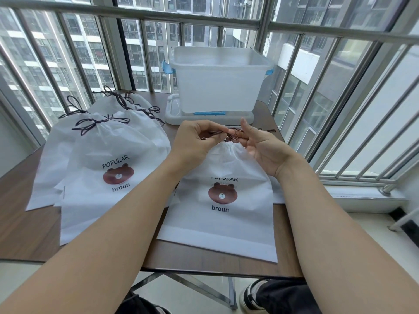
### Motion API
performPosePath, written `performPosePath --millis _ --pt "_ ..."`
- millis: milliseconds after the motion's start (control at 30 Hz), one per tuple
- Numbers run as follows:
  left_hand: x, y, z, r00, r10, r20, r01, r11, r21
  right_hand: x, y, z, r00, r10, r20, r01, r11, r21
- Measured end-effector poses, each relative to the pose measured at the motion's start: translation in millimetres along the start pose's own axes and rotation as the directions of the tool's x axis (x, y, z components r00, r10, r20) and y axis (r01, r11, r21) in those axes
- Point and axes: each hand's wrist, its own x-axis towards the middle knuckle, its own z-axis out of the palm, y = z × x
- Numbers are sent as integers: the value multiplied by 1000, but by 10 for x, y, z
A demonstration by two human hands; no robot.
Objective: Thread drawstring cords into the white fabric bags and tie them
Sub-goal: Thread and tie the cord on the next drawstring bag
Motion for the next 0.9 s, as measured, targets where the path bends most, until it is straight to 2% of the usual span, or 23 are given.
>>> performPosePath --millis 100,233,367,467,600,733,800,900 --pt "16 -22 -16 999 17 -30 -16 999 33 -4 15 -31 1000 4 27 -1 996 -89" --pt "18 -25 -14 1000 7 -28 -5 999 48 -39 0 20 997 -37 -68 30 994 -103" --pt "16 -39 -13 1000 -6 -14 6 999 53 -47 -1 0 994 -56 -96 40 986 -160" --pt "9 -34 -5 1000 -14 1 14 999 53 -40 10 -20 996 -66 -57 53 980 -191" --pt "22 -54 -4 1000 -7 5 7 998 61 -41 29 -2 998 -25 49 33 987 -160" --pt "32 -72 14 1000 18 -3 -17 998 66 13 36 -2 999 -7 54 10 999 -51" --pt "25 -68 34 1000 24 -2 -24 997 72 41 12 -9 998 -31 55 37 992 -118" --pt "25 -62 28 999 40 -8 -40 998 41 78 0 10 987 -152 61 164 931 -328"
